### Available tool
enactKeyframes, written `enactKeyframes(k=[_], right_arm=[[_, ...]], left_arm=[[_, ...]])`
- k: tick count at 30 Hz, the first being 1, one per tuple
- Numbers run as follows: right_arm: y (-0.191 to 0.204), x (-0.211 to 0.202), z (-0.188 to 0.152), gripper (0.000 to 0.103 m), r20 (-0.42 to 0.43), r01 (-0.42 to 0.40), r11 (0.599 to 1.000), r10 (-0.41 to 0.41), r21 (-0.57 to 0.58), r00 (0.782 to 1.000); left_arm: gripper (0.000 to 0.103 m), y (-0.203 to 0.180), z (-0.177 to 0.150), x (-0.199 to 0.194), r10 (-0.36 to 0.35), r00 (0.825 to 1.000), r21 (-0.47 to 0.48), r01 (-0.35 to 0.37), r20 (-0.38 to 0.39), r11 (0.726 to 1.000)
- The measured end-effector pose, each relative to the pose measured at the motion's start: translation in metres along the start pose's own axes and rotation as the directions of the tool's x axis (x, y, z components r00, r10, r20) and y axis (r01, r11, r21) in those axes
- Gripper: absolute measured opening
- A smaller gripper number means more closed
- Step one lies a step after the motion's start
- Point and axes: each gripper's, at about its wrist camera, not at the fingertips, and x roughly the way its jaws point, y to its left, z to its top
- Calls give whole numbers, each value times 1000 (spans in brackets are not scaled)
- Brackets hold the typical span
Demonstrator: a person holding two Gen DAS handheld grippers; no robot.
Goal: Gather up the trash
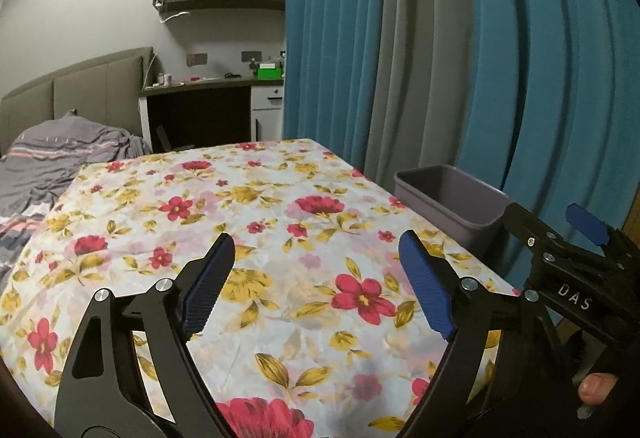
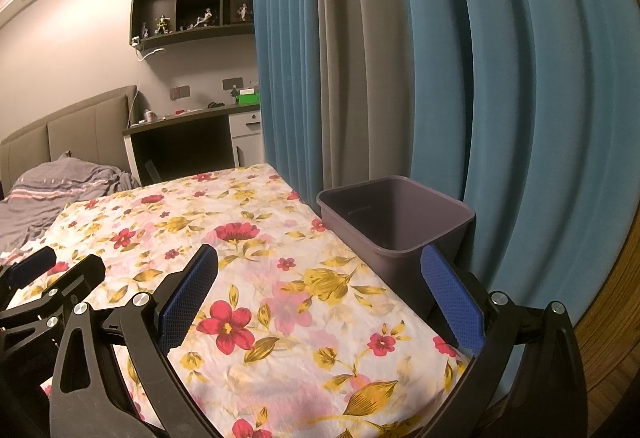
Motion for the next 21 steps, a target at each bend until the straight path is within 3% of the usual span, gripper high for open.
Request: enactKeyframes(k=[21], right_arm=[[3,1,-1,97,-6,4,1000,-4,-1,1000]], left_arm=[[90,2,-3,0,11,1000,1,-11,-7,1000]])
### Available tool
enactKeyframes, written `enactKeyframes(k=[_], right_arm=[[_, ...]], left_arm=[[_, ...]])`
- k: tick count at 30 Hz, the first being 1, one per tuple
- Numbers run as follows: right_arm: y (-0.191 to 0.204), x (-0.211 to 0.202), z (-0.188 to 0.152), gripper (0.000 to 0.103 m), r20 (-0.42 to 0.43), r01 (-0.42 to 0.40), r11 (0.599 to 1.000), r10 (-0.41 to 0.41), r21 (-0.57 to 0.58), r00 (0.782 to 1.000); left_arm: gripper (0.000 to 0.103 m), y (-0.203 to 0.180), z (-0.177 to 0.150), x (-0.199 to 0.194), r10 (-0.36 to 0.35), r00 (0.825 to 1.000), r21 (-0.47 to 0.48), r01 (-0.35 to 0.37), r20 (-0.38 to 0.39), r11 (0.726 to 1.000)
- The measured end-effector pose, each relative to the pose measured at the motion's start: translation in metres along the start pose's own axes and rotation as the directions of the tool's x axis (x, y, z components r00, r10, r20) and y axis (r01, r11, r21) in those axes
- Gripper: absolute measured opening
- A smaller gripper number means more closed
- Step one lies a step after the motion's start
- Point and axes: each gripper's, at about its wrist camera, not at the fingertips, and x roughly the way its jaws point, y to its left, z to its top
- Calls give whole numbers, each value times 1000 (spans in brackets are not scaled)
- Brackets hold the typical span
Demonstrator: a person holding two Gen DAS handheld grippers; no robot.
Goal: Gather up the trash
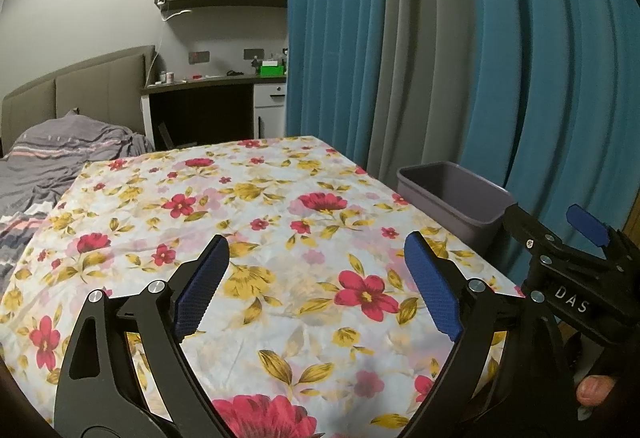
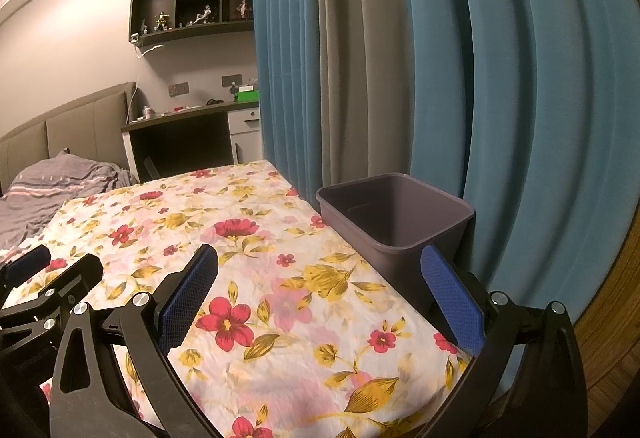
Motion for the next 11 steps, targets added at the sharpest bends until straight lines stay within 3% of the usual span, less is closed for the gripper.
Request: enactKeyframes(k=[11], right_arm=[[-1,0,0,97,-1,0,1000,0,1,1000]], left_arm=[[94,2,-1,4,21,1000,-11,-21,-23,1000]])
